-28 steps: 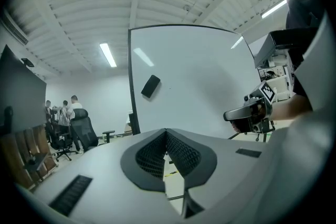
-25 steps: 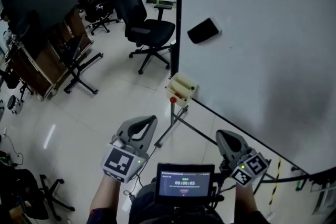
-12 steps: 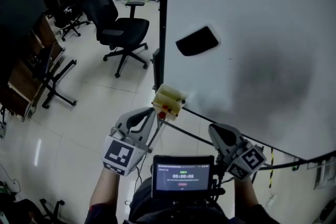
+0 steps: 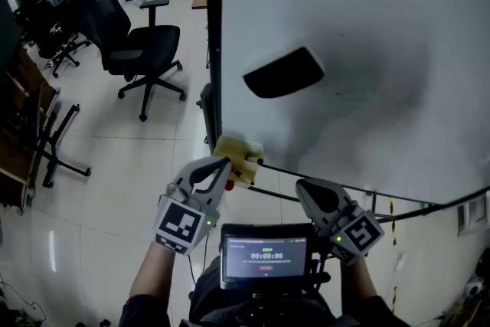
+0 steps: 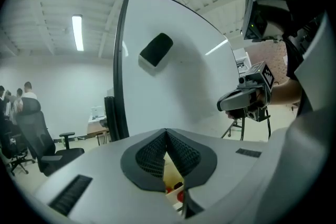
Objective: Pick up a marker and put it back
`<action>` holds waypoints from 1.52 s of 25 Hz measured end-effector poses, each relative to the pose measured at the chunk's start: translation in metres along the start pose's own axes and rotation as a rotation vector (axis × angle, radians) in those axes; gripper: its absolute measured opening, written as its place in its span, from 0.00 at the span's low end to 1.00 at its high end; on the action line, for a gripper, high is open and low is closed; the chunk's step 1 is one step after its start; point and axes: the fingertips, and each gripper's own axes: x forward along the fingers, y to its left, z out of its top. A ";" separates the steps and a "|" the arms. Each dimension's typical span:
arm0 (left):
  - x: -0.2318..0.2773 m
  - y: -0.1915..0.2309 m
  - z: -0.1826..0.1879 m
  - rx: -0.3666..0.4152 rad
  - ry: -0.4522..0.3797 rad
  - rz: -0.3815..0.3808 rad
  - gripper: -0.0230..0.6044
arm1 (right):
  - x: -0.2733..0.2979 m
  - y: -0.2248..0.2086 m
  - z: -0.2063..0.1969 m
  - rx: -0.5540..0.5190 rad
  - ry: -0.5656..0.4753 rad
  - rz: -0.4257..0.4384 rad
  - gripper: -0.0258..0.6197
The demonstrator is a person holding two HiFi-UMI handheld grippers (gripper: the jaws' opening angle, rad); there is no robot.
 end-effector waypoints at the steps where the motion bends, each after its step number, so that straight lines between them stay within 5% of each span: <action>1: 0.006 -0.003 -0.001 0.001 0.008 -0.016 0.04 | -0.002 -0.004 -0.001 0.008 0.006 -0.008 0.06; 12: 0.052 -0.025 -0.036 0.042 0.101 -0.104 0.05 | 0.001 -0.037 -0.023 0.081 0.055 -0.013 0.06; 14: 0.057 -0.028 -0.043 0.063 0.126 -0.123 0.24 | 0.002 -0.039 -0.025 0.079 0.059 -0.006 0.06; 18: 0.066 -0.035 -0.051 0.120 0.156 -0.157 0.38 | 0.000 -0.043 -0.028 0.089 0.057 -0.006 0.06; 38: 0.097 -0.050 -0.070 0.201 0.189 -0.179 0.36 | -0.010 -0.054 -0.043 0.117 0.079 -0.020 0.06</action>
